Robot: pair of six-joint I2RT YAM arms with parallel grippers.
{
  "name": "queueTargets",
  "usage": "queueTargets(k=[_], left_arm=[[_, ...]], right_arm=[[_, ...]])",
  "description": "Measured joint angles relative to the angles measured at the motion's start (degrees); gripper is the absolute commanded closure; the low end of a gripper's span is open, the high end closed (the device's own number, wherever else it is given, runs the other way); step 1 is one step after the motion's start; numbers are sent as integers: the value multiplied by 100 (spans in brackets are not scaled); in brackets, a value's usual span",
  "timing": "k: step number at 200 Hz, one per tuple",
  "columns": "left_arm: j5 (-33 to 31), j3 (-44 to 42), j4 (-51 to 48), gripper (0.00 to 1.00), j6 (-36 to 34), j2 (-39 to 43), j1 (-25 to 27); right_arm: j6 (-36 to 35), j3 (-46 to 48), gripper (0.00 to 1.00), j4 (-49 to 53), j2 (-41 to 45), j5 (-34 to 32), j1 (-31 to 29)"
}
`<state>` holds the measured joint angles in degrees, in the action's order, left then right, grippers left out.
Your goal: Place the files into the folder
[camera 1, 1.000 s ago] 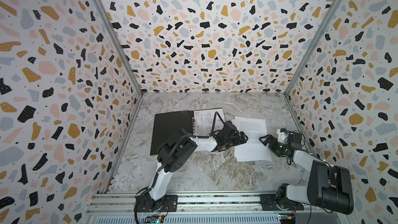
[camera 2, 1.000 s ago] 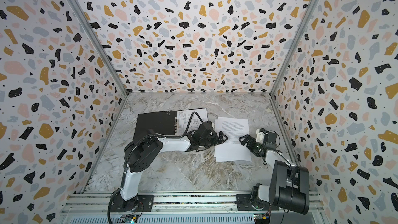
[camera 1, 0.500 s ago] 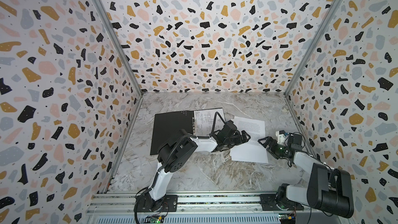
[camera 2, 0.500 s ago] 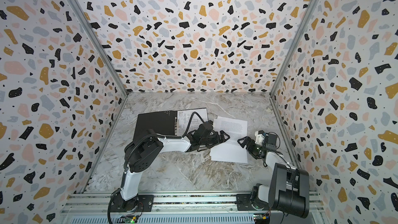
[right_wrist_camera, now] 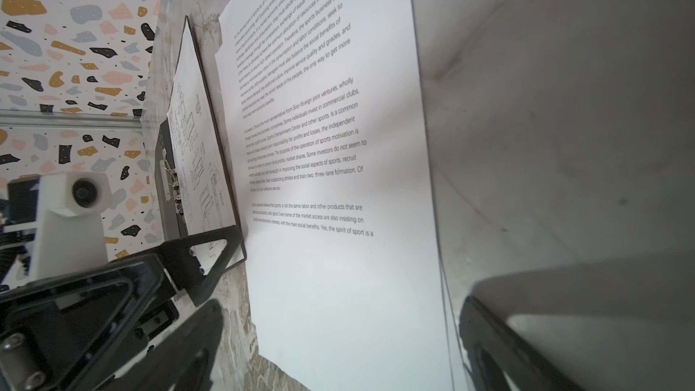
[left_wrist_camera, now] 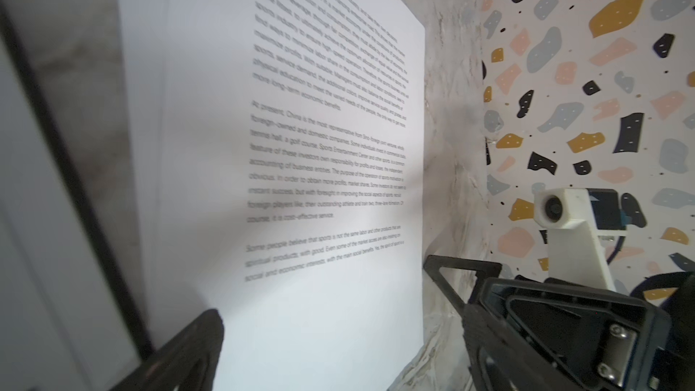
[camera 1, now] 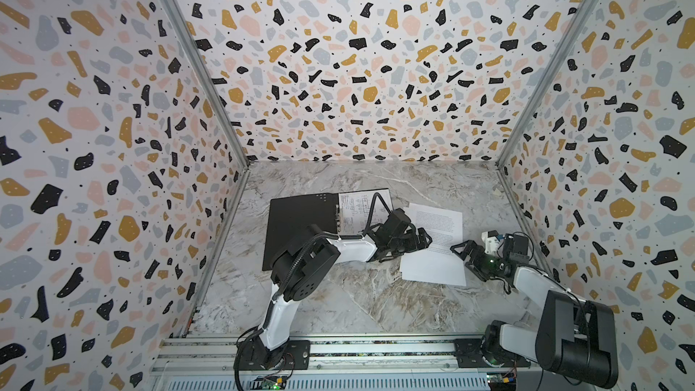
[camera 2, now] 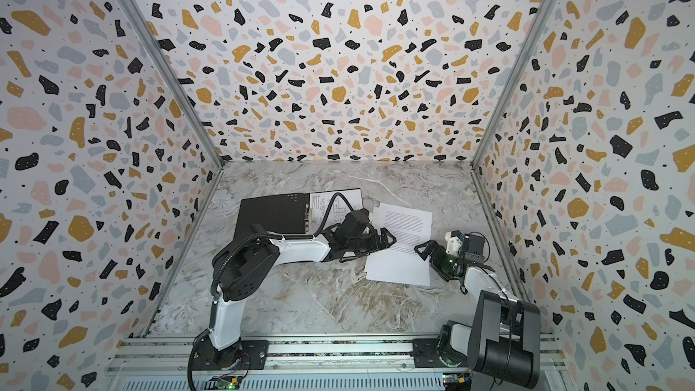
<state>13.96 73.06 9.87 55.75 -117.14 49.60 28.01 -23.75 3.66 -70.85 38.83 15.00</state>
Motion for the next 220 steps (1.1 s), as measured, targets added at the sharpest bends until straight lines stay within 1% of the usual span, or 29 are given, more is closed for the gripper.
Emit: queueTargets(k=[11, 25, 42, 66, 100, 140, 174, 220], left_arm=[[-35, 308, -334, 0, -269, -55, -90], [-72, 905, -726, 0, -634, -227, -181], [-94, 1534, -986, 0, -988, -481, -245], [-98, 1991, -1276, 0, -1303, -767, -243], [-254, 2210, -1779, 0, -1585, -1095, -249], [-439, 2361, -2166, 0, -1773, -1257, -269], [-481, 2450, -2205, 0, -1869, -1320, -286], [-229, 2494, -2026, 0, -1845, -1392, -302]], right_arm=[[-46, -17, 1, -15, -11, -59, 7], [-98, -74, 0, -37, -76, -118, 17], [-151, -164, 1, -142, -225, -160, 37], [-214, -330, 1, -269, -479, -225, 46], [-258, -407, 1, -382, -599, -280, 52], [-267, -409, 0, -479, -645, -319, 52], [-310, -428, 0, -564, -713, -328, 52], [-367, -627, 1, -710, -1029, -243, 52]])
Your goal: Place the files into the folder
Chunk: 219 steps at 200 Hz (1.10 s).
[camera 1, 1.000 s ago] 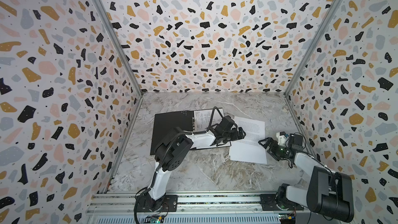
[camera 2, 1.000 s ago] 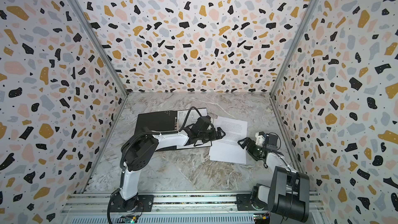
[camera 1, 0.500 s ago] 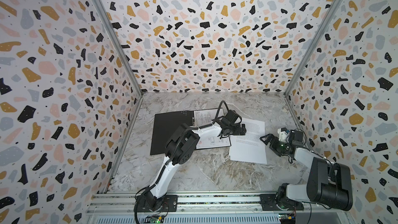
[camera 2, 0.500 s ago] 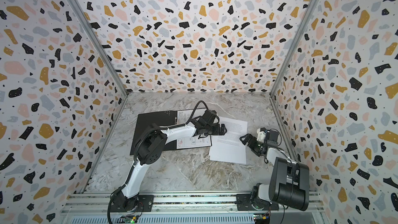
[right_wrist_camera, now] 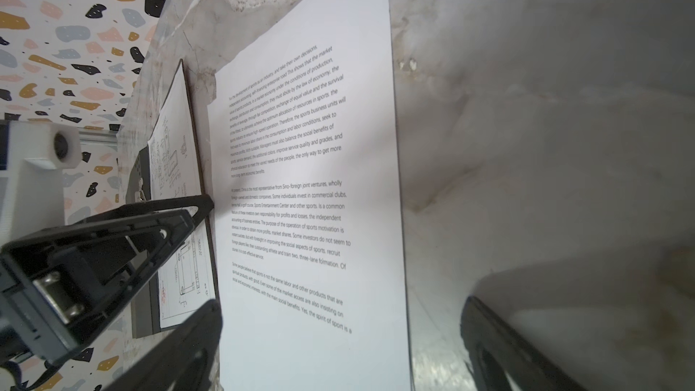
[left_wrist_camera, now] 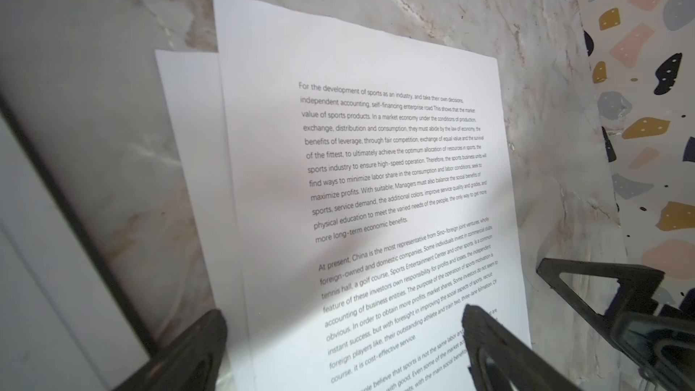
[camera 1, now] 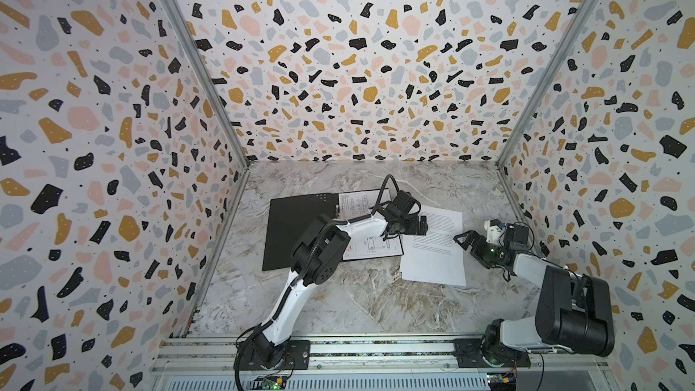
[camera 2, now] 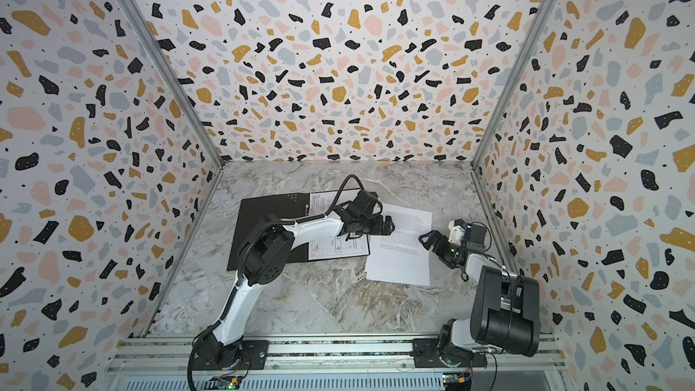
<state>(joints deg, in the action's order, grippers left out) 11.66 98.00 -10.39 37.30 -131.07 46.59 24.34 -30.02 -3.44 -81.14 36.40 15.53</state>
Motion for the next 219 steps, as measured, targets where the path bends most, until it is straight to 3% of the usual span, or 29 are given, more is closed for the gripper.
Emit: queueTargets(k=[219], left_arm=[[809, 11, 481, 0, 485, -90, 13]], right_arm=[[387, 81, 7, -474, -387, 1207, 96]])
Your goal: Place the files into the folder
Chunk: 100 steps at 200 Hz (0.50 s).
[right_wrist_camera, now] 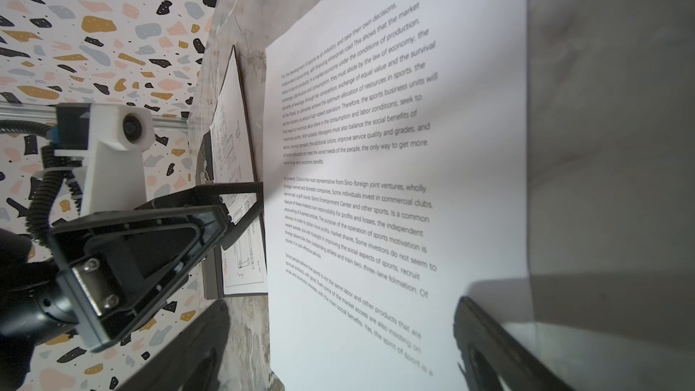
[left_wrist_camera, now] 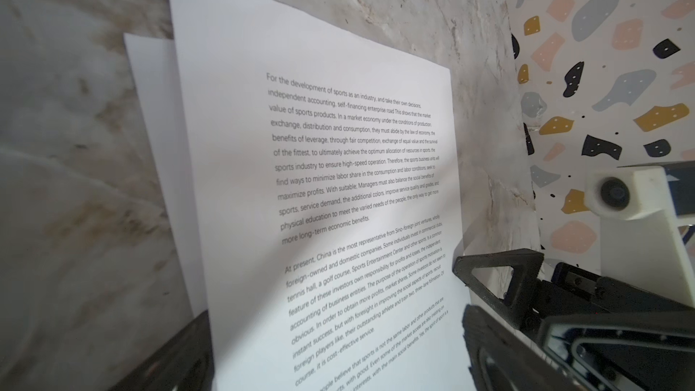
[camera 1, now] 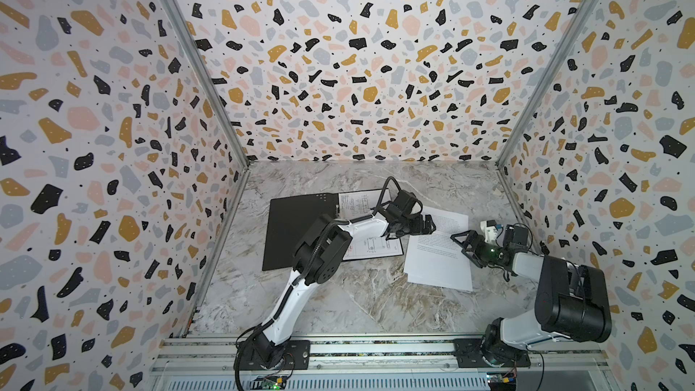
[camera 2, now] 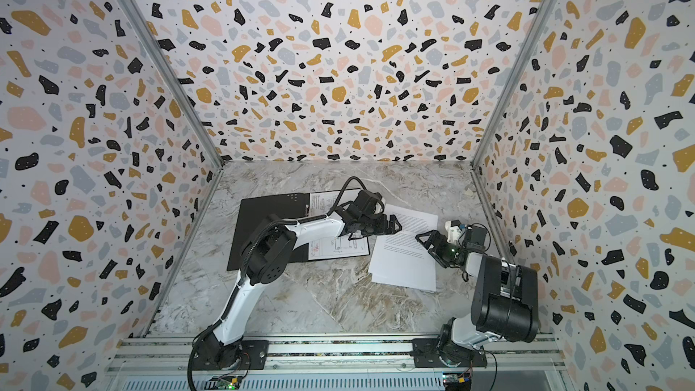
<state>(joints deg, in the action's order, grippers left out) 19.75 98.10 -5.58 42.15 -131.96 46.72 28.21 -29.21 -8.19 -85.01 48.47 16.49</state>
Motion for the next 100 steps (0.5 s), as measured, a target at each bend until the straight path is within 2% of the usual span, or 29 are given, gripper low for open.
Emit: queueTargets(k=[70, 100], left_arm=[[219, -297, 525, 0, 337, 31, 0], [238, -490, 664, 6, 442, 114, 0]], right_arm=[[-2, 20, 6, 9, 0, -35, 0], [-9, 24, 6, 4, 0, -39, -2]])
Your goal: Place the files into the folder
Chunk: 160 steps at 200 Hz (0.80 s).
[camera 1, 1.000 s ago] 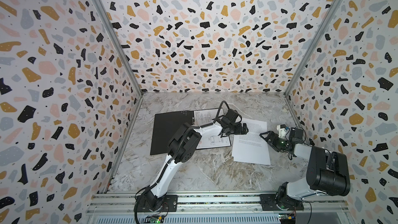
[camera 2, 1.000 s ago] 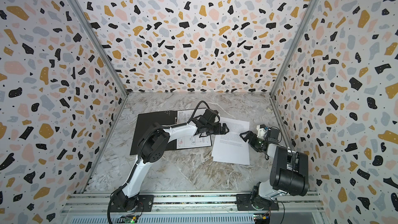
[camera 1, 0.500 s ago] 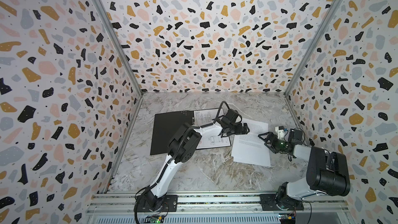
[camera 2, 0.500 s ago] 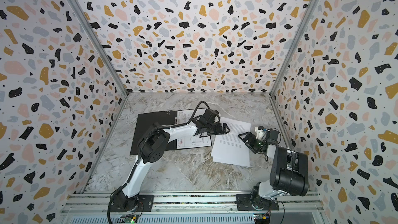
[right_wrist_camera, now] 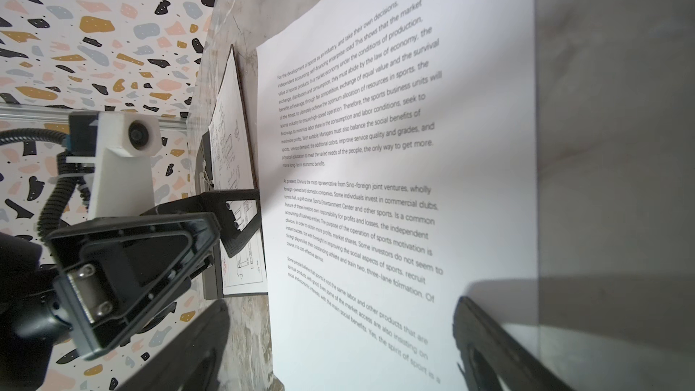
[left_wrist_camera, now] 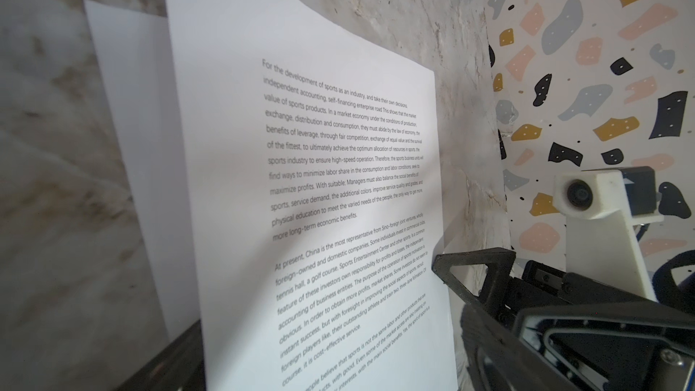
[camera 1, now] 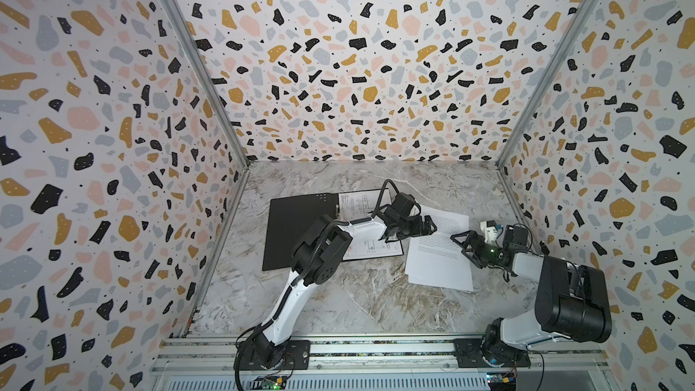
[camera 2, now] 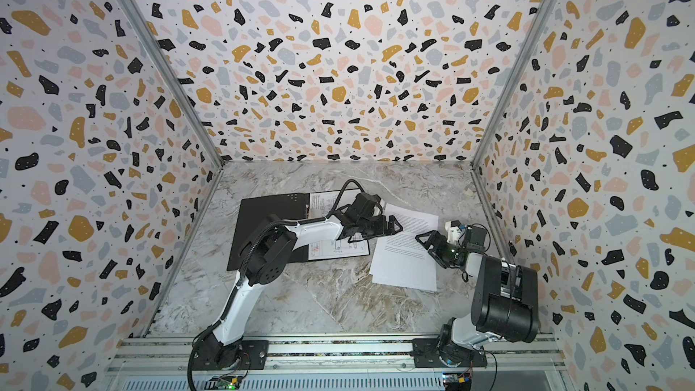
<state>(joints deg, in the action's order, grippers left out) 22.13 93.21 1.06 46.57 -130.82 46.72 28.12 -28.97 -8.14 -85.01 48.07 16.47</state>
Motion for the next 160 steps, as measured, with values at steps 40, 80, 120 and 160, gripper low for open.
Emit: queueTargets(k=[40, 80, 120, 160], left_arm=[[0, -212, 122, 23, 87, 92, 0], [-13, -339, 164, 54, 107, 232, -7], [-72, -345, 153, 79, 46, 461, -20], [-107, -426, 153, 95, -44, 745, -122]], right_arm=[[-15, 13, 6, -7, 0, -2, -7], [-39, 15, 7, -2, 7, -33, -26], [-57, 15, 6, 98, 125, -212, -146], [-9, 11, 6, 216, 236, -385, -321]])
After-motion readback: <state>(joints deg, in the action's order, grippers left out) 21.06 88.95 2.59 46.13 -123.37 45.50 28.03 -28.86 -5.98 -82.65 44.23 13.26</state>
